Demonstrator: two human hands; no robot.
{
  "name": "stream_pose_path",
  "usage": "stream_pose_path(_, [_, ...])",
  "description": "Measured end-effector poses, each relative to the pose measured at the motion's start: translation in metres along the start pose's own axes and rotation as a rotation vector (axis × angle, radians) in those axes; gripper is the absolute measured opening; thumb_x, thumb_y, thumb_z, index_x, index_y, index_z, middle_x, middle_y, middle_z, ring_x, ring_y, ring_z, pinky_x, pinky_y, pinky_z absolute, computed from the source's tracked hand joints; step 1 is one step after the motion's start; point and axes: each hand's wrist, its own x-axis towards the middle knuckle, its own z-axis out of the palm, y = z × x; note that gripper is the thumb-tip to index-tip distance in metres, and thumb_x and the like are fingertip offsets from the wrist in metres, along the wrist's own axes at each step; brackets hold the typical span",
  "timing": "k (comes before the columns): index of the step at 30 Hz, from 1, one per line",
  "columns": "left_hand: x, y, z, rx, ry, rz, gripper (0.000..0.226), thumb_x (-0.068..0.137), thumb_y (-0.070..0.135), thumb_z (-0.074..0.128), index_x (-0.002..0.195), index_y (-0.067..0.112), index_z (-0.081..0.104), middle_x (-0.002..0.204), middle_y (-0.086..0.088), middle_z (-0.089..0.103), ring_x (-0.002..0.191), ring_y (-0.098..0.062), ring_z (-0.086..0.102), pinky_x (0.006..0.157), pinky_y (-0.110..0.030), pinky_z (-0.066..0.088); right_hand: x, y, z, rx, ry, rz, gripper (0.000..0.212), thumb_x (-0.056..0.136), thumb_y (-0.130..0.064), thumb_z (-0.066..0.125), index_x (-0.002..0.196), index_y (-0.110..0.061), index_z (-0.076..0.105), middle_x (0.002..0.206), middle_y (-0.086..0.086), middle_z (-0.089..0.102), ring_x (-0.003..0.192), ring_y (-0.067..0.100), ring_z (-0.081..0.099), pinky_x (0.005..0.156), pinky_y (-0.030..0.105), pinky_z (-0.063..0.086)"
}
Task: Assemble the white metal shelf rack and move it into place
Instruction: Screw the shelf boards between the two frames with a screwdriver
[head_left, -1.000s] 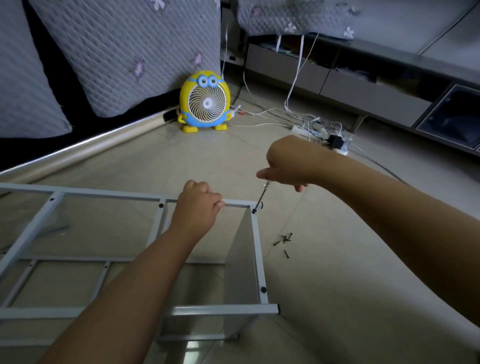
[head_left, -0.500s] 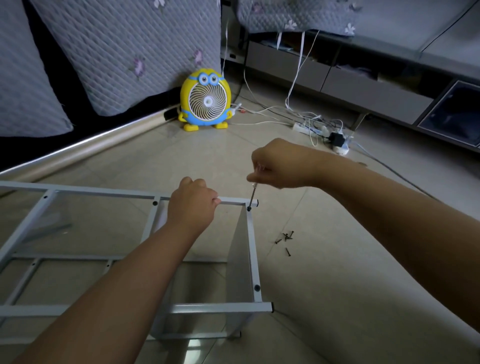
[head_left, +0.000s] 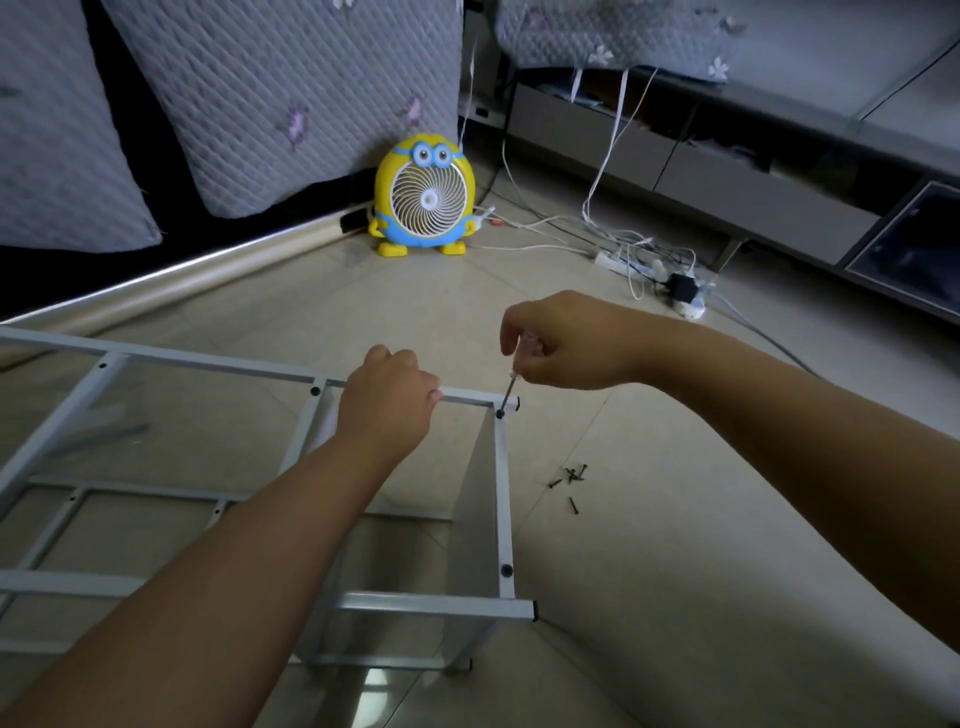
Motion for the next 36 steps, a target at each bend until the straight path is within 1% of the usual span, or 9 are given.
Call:
stream_pose_path(3, [-0.001, -0.001, -0.001, -0.010, -0.007, 0.002, 0.036, 0.099, 0.029, 0.033, 0.120, 0.020, 0.060, 0.111, -0.003, 0.053, 0.106, -0.021, 0.041, 0.074, -0.028, 0.035, -0.002, 0.009, 0.000, 0.086, -0.016, -0.016, 0.010, 0.091, -0.015, 0.053, 0.094, -0.008, 0.059, 0.070, -0.006, 0.061, 0.057, 0.007, 0.062, 0.059, 0.011, 0.046])
stream_pose_path(9, [-0.001, -0.004, 0.002, -0.014, 0.002, 0.024, 0.035, 0.099, 0.027, 0.033, 0.120, 0.020, 0.060, 0.112, -0.003, 0.054, 0.106, -0.021, 0.041, 0.072, -0.026, 0.033, 0.001, 0.007, -0.001, 0.025, -0.008, 0.051, 0.021, 0.093, -0.022, 0.050, 0.084, -0.005, 0.057, 0.064, 0.007, 0.066, 0.052, 0.017, 0.064, 0.050, 0.008, 0.044])
stream_pose_path(12, [0.000, -0.003, 0.003, -0.016, 0.015, 0.026, 0.036, 0.100, 0.028, 0.032, 0.122, 0.020, 0.059, 0.112, -0.002, 0.054, 0.105, -0.020, 0.042, 0.073, -0.027, 0.035, 0.008, -0.003, 0.006, -0.159, 0.113, 0.187, 0.039, 0.094, -0.028, 0.042, 0.059, -0.011, 0.046, 0.052, 0.004, 0.051, 0.053, 0.019, 0.054, 0.054, 0.025, 0.044])
stream_pose_path(14, [0.000, -0.003, 0.003, -0.018, 0.015, 0.031, 0.036, 0.100, 0.027, 0.032, 0.122, 0.021, 0.059, 0.111, -0.002, 0.054, 0.104, -0.020, 0.041, 0.072, -0.027, 0.034, 0.011, -0.007, 0.011, -0.180, 0.199, 0.269, 0.045, 0.092, -0.031, 0.043, 0.051, -0.013, 0.036, 0.054, 0.002, 0.037, 0.052, 0.018, 0.040, 0.048, 0.022, 0.032])
stream_pose_path(18, [0.000, -0.005, 0.002, -0.028, 0.011, 0.038, 0.035, 0.099, 0.027, 0.034, 0.121, 0.020, 0.061, 0.110, -0.004, 0.055, 0.104, -0.023, 0.041, 0.073, -0.029, 0.035, 0.013, -0.006, 0.012, -0.195, 0.242, 0.351, 0.049, 0.095, -0.040, 0.038, 0.053, -0.014, 0.034, 0.059, 0.001, 0.033, 0.060, 0.021, 0.038, 0.047, 0.023, 0.023])
stream_pose_path(22, [0.000, -0.005, 0.001, -0.020, 0.015, 0.036, 0.034, 0.099, 0.028, 0.035, 0.122, 0.022, 0.060, 0.111, -0.003, 0.055, 0.106, -0.022, 0.041, 0.074, -0.030, 0.035, 0.008, 0.003, 0.007, -0.124, 0.190, 0.076, 0.031, 0.095, -0.036, 0.040, 0.089, -0.007, 0.051, 0.077, -0.002, 0.045, 0.081, 0.020, 0.046, 0.064, 0.025, 0.034])
stream_pose_path(26, [0.001, -0.005, 0.003, -0.018, 0.013, 0.048, 0.034, 0.099, 0.028, 0.035, 0.121, 0.021, 0.060, 0.111, -0.003, 0.055, 0.105, -0.022, 0.041, 0.074, -0.030, 0.036, 0.001, 0.008, 0.001, -0.105, 0.083, -0.153, 0.015, 0.090, -0.011, 0.047, 0.098, -0.003, 0.057, 0.085, 0.000, 0.049, 0.076, 0.012, 0.042, 0.059, 0.017, 0.030])
stream_pose_path(31, [0.000, -0.006, 0.004, -0.024, 0.028, 0.063, 0.033, 0.098, 0.026, 0.037, 0.119, 0.019, 0.062, 0.110, -0.005, 0.056, 0.104, -0.023, 0.042, 0.072, -0.029, 0.032, 0.004, 0.012, -0.010, -0.194, 0.038, -0.138, 0.023, 0.094, -0.019, 0.047, 0.092, -0.001, 0.061, 0.075, 0.007, 0.066, 0.052, 0.002, 0.051, 0.065, 0.018, 0.038])
stream_pose_path(36, [0.000, -0.006, 0.005, -0.026, 0.047, 0.072, 0.033, 0.098, 0.025, 0.038, 0.117, 0.016, 0.063, 0.107, -0.007, 0.057, 0.101, -0.024, 0.043, 0.074, -0.032, 0.038, 0.013, 0.000, 0.003, -0.287, 0.205, 0.058, 0.031, 0.097, -0.026, 0.039, 0.096, -0.002, 0.059, 0.082, 0.012, 0.050, 0.090, 0.031, 0.053, 0.068, 0.030, 0.034])
